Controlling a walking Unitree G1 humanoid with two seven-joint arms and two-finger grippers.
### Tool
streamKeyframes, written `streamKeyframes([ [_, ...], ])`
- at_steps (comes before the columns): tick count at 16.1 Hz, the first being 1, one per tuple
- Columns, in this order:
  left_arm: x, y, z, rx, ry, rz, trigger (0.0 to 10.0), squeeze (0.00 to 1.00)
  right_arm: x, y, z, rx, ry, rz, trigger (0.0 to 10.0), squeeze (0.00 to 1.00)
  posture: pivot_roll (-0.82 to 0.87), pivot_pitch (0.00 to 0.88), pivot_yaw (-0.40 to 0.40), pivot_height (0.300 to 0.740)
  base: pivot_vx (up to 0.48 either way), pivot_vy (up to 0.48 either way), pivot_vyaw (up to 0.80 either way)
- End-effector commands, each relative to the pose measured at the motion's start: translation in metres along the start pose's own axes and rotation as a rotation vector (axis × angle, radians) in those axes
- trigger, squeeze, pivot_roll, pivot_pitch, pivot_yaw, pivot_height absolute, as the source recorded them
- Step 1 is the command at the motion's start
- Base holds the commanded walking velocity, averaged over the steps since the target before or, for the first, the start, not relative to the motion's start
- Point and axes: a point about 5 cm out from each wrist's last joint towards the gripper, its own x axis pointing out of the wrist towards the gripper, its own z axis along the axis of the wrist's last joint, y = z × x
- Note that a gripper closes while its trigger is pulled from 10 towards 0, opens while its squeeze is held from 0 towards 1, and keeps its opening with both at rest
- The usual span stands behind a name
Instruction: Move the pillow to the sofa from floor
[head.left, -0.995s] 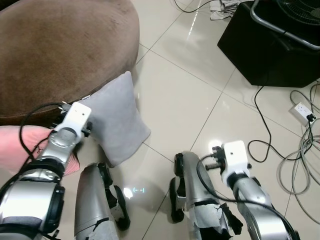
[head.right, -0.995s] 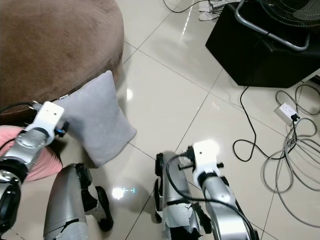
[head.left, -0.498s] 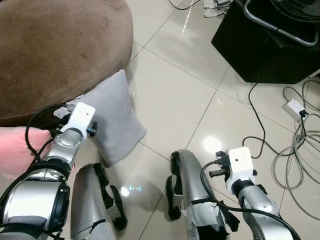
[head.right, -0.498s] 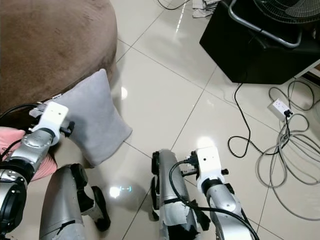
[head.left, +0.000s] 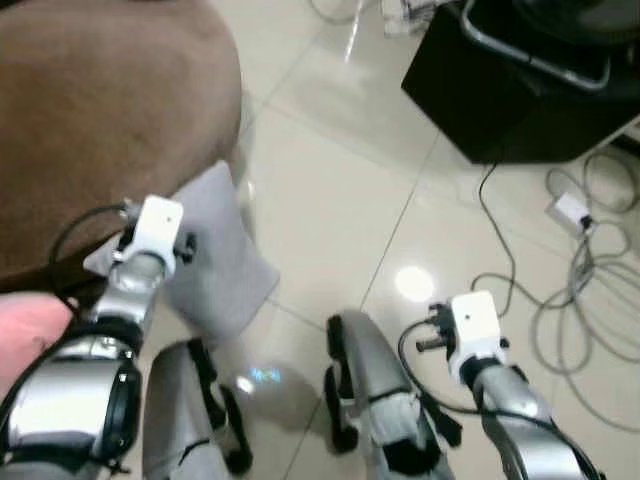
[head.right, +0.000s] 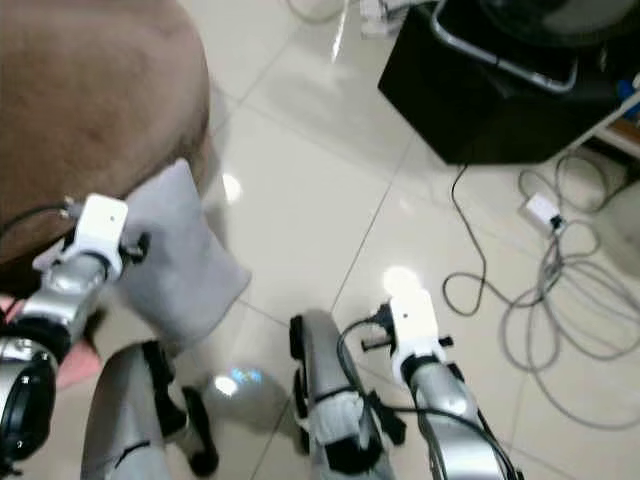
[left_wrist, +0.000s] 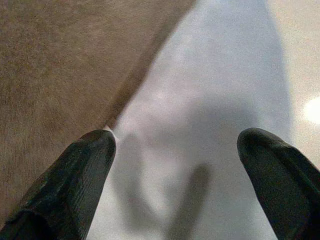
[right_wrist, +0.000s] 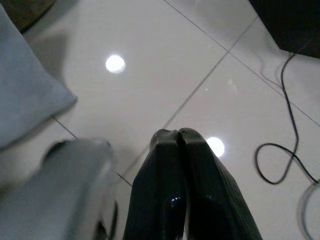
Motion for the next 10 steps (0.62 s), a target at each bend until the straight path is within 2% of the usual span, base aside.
streamKeyframes([
  [1,-0.0028,-0.0046,-0.0149,0.001,0.053,-0.006,10.0,0.00,-0.0026,-0.0001,-0.0074,0.002,0.028,0.007,10.0,0.00,-0.26,0.366,-0.152,0.560,0.461,0.000,0.00],
  [5,-0.0032,-0.0096,-0.0158,0.010,0.045,-0.021,10.0,0.00,-0.0028,-0.0001,-0.0100,-0.002,0.037,0.008,10.0,0.00,-0.25,0.360,-0.150,0.560,0.000,0.000,0.00],
  [6,-0.0032,-0.0093,-0.0160,0.049,0.047,-0.005,10.0,0.00,-0.0022,0.0002,-0.0106,-0.003,0.039,0.008,10.0,0.00,-0.25,0.358,-0.147,0.560,0.000,0.000,0.00],
  [10,-0.0028,-0.0115,-0.0150,0.068,0.048,-0.007,10.0,0.00,-0.0019,-0.0010,-0.0116,-0.006,0.042,0.005,10.0,0.00,-0.25,0.353,-0.146,0.560,0.000,0.000,0.00],
])
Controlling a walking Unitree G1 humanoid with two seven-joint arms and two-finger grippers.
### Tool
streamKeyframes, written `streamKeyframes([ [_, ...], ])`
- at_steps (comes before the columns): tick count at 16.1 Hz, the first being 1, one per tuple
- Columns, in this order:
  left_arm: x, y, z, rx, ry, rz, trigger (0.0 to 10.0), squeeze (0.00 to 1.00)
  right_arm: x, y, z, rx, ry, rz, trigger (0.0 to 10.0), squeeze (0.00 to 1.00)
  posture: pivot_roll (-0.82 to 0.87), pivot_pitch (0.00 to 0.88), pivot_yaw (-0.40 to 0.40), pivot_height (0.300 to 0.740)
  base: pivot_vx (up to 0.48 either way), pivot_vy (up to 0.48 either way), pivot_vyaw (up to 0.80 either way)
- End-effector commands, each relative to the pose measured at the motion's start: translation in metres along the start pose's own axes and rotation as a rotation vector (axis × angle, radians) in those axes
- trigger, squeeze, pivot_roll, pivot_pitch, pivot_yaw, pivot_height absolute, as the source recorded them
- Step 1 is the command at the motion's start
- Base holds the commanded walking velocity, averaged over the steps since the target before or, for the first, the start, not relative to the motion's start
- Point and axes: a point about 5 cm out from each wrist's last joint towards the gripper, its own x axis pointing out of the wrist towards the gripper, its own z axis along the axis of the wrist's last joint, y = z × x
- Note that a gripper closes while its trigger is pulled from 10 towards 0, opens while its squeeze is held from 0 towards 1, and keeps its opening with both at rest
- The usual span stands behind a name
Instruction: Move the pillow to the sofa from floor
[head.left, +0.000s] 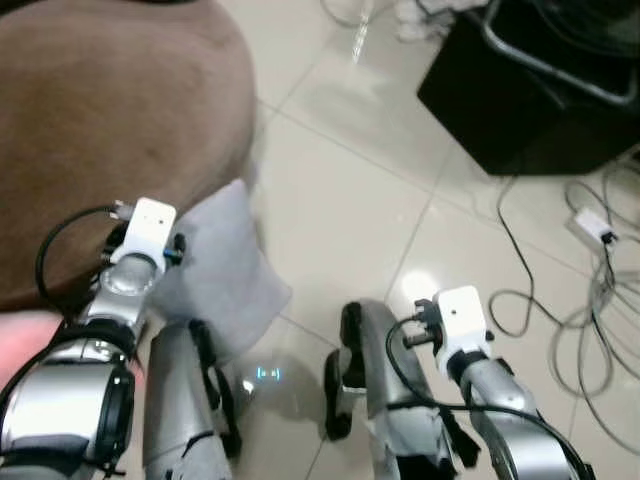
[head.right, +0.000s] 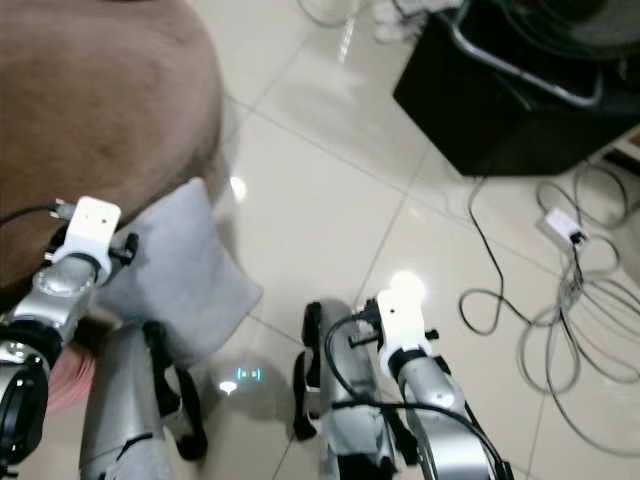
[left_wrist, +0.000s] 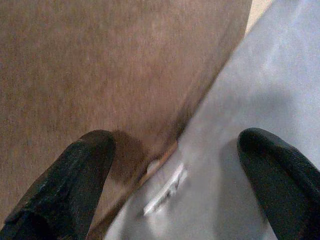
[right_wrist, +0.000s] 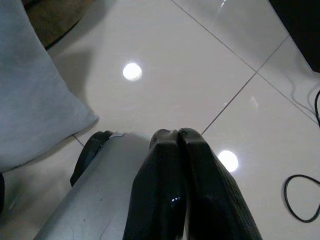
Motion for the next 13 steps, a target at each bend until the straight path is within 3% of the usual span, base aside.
streamKeyframes([
  [1,-0.002,-0.008,-0.013,0.021,0.050,-0.019,10.0,0.00,-0.005,-0.007,-0.013,0.008,0.050,-0.025,10.0,0.00,-0.25,0.350,-0.145,0.560,0.000,0.000,0.00],
  [6,-0.002,-0.009,-0.012,0.017,0.053,-0.031,10.0,0.00,-0.004,-0.007,-0.013,0.007,0.051,-0.026,10.0,0.00,-0.25,0.352,-0.140,0.560,0.000,0.000,0.00],
  [8,-0.004,-0.025,-0.017,0.057,0.073,-0.151,10.0,0.00,-0.004,-0.006,-0.013,0.009,0.050,-0.029,10.0,0.00,-0.25,0.357,-0.139,0.560,0.000,0.000,0.00],
  [9,-0.006,-0.037,-0.021,0.148,0.081,-0.229,10.0,0.00,-0.004,-0.006,-0.013,0.010,0.050,-0.029,10.0,0.00,-0.24,0.361,-0.135,0.560,0.000,0.000,0.00],
  [13,-0.013,-0.058,-0.035,0.227,0.124,-0.314,10.0,0.00,-0.007,-0.004,-0.015,0.017,0.056,-0.030,10.0,0.00,-0.25,0.377,-0.133,0.560,0.000,0.000,0.00],
])
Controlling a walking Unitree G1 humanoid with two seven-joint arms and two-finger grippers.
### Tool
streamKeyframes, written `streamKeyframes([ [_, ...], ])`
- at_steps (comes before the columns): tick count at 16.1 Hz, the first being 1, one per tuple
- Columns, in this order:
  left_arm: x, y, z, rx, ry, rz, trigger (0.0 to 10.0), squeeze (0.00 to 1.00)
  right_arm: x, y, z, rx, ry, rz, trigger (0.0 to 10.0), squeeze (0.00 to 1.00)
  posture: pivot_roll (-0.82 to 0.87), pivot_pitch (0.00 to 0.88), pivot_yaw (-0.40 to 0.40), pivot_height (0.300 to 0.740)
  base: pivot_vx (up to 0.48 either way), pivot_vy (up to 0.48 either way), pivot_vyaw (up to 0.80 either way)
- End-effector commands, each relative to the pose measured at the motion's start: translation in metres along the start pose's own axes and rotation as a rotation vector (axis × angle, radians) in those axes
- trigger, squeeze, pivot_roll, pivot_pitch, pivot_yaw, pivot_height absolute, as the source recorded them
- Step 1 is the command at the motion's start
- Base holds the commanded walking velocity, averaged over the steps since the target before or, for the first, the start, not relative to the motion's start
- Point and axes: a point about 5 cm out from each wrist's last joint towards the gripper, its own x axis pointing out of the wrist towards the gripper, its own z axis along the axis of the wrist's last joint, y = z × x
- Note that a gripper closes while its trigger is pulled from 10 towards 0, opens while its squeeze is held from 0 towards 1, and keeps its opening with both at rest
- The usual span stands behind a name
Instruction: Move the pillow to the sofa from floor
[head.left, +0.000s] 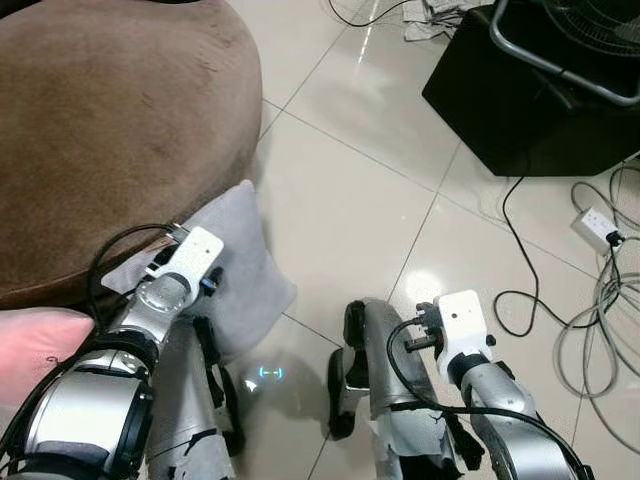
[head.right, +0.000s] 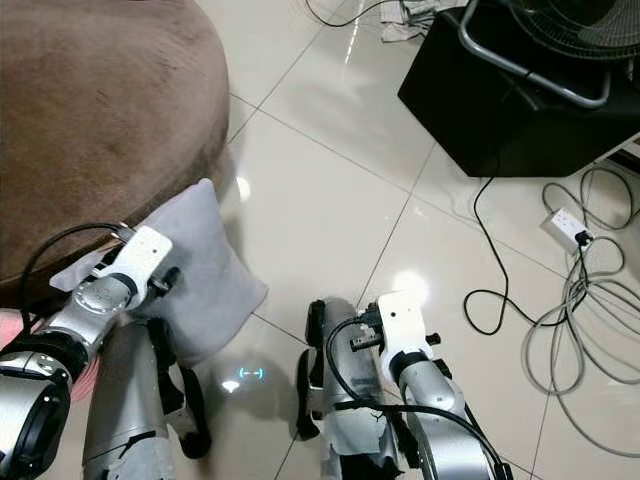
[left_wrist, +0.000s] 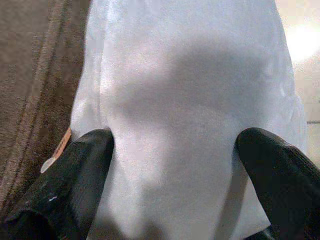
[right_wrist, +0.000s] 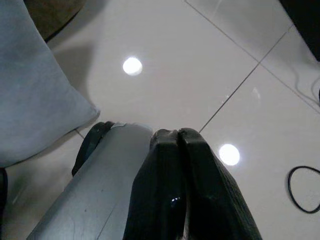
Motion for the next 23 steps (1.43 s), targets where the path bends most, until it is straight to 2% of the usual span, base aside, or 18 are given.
streamKeyframes([
  [1,-0.002,-0.018,-0.017,0.022,0.065,-0.051,10.0,0.00,-0.007,-0.004,-0.010,0.010,0.035,-0.022,10.0,0.00,-0.26,0.379,-0.136,0.560,0.000,0.000,0.00],
  [6,-0.002,-0.007,-0.013,-0.018,0.043,0.014,10.0,0.00,-0.010,-0.009,-0.011,0.008,0.040,-0.035,10.0,0.00,-0.27,0.378,-0.138,0.560,0.000,0.000,0.00],
  [7,-0.003,-0.004,-0.016,-0.017,0.051,0.029,0.0,0.00,-0.010,-0.008,-0.012,0.007,0.042,-0.034,10.0,0.00,-0.26,0.378,-0.139,0.560,0.000,0.000,0.00],
  [12,-0.002,-0.001,-0.014,-0.066,0.037,0.050,0.0,0.00,-0.006,-0.007,-0.010,0.006,0.039,-0.023,10.0,0.00,-0.25,0.371,-0.154,0.560,0.000,0.000,0.00],
  [17,-0.002,-0.002,-0.012,-0.051,0.025,0.048,0.0,0.00,-0.006,-0.007,-0.010,0.000,0.040,-0.017,10.0,0.00,-0.25,0.369,-0.160,0.560,0.000,0.000,0.00],
  [23,-0.002,-0.002,-0.012,-0.079,0.021,0.041,0.0,0.00,-0.004,-0.007,-0.009,-0.003,0.039,-0.011,10.0,0.00,-0.24,0.358,-0.160,0.560,0.000,0.000,0.00],
])
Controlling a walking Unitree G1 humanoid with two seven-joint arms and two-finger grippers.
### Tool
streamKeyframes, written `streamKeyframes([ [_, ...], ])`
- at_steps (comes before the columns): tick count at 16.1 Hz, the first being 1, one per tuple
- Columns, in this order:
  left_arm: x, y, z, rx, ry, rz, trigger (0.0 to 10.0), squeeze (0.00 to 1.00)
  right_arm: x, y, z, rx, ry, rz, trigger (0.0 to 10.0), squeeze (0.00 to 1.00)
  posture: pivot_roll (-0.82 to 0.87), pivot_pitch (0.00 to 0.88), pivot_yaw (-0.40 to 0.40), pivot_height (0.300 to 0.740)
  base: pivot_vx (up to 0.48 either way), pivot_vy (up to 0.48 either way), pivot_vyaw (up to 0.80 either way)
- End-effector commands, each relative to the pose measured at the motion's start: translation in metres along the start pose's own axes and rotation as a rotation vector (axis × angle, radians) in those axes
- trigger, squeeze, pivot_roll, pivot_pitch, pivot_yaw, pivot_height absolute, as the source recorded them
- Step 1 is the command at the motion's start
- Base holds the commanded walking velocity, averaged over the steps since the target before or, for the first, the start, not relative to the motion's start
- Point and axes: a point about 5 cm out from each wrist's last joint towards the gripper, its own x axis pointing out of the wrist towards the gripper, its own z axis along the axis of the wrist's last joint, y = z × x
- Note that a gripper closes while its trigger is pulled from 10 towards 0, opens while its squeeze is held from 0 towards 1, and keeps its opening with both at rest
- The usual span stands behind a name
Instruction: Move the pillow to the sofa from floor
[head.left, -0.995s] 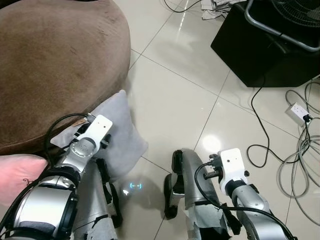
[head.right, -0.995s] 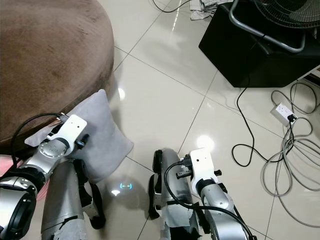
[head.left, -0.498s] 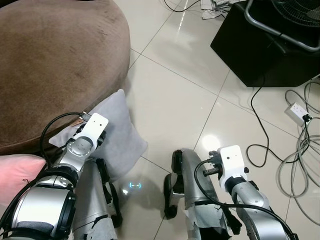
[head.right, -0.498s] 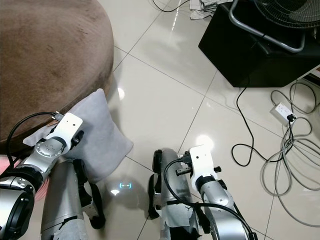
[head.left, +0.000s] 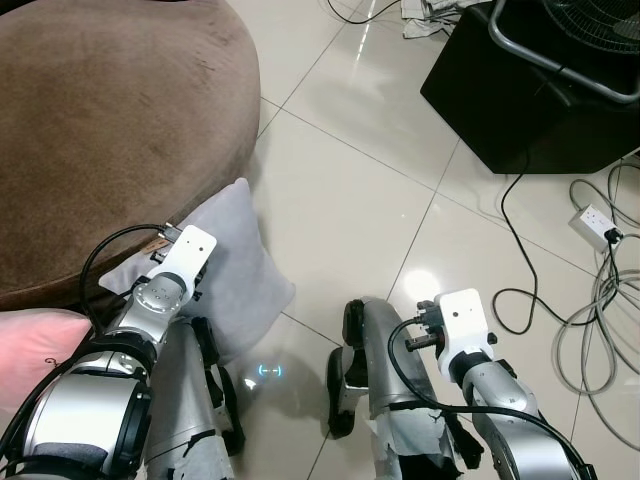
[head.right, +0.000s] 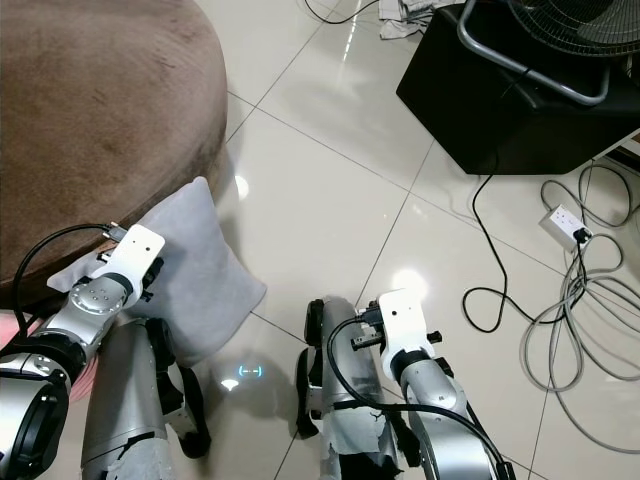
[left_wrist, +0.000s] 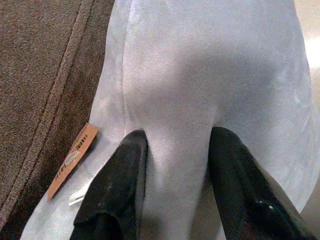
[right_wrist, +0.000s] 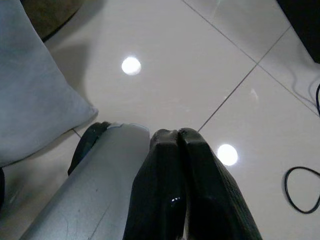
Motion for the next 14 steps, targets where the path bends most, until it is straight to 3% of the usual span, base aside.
streamKeyframes([
  [1,-0.002,-0.009,-0.011,-0.025,0.032,-0.028,0.0,0.00,-0.005,-0.004,-0.011,0.007,0.044,-0.014,10.0,0.00,-0.24,0.356,-0.162,0.560,0.000,0.000,0.00],
  [3,-0.002,-0.009,-0.011,-0.037,0.028,-0.026,0.0,0.00,-0.004,-0.004,-0.011,0.006,0.042,-0.013,10.0,0.00,-0.24,0.354,-0.164,0.560,0.000,0.000,0.00],
  [6,-0.001,-0.006,-0.005,-0.128,0.004,-0.007,0.0,0.00,-0.003,-0.004,-0.011,0.004,0.043,-0.012,10.0,0.00,-0.24,0.348,-0.163,0.560,0.000,0.000,0.00],
  [7,0.001,0.001,0.006,-0.227,-0.042,0.021,0.0,0.00,-0.003,-0.005,-0.011,0.004,0.043,-0.013,10.0,0.00,-0.24,0.346,-0.158,0.560,0.000,0.000,0.00],
  [9,0.003,0.013,0.030,-0.339,-0.149,0.044,0.0,0.00,-0.002,-0.006,-0.011,0.005,0.046,-0.016,10.0,0.00,-0.23,0.349,-0.158,0.560,0.000,0.000,0.00],
  [10,0.003,0.022,0.054,-0.373,-0.255,0.048,0.0,0.00,-0.001,-0.005,-0.012,0.006,0.048,-0.014,10.0,0.00,-0.23,0.348,-0.157,0.560,0.000,0.000,0.00],
  [11,0.002,0.027,0.064,-0.382,-0.306,0.051,0.0,0.00,0.000,-0.005,-0.012,0.006,0.049,-0.012,10.0,0.00,-0.22,0.347,-0.155,0.560,0.000,0.000,0.00],
  [14,0.000,0.034,0.080,-0.402,-0.388,0.051,0.0,0.00,0.005,-0.001,-0.010,0.009,0.039,-0.004,10.0,0.00,-0.21,0.340,-0.147,0.560,0.000,0.000,0.00],
])
